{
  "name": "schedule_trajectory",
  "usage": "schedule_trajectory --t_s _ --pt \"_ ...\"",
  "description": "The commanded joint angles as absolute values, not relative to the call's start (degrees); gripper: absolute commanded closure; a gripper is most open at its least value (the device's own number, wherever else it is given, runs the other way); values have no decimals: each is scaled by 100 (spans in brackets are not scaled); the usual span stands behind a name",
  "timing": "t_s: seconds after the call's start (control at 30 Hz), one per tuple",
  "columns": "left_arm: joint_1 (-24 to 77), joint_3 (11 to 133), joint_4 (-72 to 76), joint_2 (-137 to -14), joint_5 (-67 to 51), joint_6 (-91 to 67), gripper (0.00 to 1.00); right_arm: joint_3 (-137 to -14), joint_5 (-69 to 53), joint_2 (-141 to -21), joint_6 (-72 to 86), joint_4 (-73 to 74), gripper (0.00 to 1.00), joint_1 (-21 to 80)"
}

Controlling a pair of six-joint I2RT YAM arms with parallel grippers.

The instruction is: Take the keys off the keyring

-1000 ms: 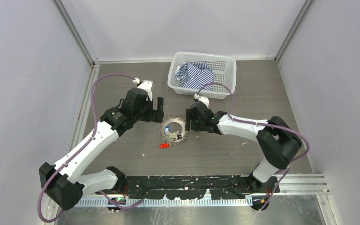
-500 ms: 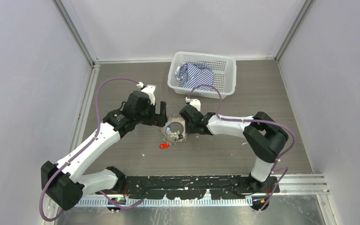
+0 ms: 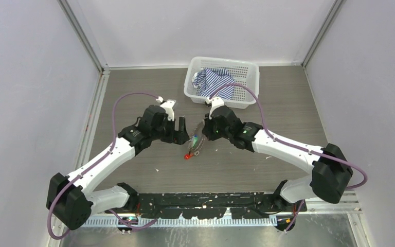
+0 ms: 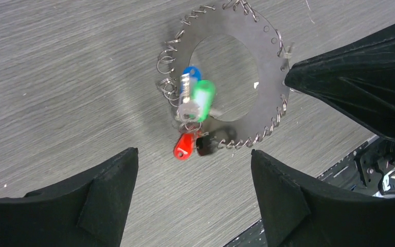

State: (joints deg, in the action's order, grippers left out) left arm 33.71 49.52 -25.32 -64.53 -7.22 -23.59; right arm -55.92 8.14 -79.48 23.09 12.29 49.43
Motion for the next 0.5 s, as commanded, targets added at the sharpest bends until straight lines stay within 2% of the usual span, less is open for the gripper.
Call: schedule_trajectory --t_s 0.0,0.1,0.13,0.37,0.47 --pt "3408 4712 -1784 -6323 -1004 -2608 25 -5572 -293 -7696 1880 791 99 4830" --pt "3425 4559 -1562 -6312 -1016 -2873 42 -5463 -888 -7433 1856 524 99 4723" --pt "3446 4498 -1452 -6271 -1036 -2924 45 -5437 -1066 -7316 1894 425 99 4670" --pt "3520 4096 -1130 -5679 -827 -3081 49 -5549 -1362 -6921 1927 754 99 4525" --pt "3532 4013 -1151 -5644 -884 -3127 49 -5675 -1054 -7088 1980 1190 99 4479"
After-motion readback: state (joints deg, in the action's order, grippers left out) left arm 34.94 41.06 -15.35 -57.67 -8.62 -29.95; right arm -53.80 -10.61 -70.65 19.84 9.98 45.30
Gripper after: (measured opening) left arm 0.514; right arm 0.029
